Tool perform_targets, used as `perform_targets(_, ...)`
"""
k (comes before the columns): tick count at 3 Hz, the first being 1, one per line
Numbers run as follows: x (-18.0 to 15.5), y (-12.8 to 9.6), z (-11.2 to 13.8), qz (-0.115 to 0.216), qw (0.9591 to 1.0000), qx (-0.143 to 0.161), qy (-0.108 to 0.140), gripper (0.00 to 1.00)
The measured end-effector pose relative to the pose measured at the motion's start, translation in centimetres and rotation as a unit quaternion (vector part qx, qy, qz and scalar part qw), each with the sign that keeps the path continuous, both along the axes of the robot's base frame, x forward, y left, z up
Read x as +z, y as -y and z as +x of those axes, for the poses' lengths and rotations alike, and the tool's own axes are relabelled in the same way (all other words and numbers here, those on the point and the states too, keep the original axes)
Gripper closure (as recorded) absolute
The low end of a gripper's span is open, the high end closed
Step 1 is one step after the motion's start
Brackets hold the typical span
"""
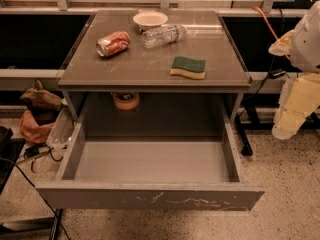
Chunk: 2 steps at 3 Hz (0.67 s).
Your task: Place sponge into top drawer
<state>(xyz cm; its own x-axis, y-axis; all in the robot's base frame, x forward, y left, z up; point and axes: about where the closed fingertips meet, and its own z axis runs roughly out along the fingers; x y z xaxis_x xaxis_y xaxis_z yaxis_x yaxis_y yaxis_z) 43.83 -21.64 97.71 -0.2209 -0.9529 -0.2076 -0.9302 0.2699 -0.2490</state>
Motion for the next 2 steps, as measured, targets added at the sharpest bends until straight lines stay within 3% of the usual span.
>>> perform_targets(1, 0.0, 0.0, 0.0, 0.000, 1.0000, 0.000, 0.000, 0.00)
perform_targets(2, -0.9, -0.5, 2.8, 0.021, 0.9993, 0.022, 0.021, 0.00)
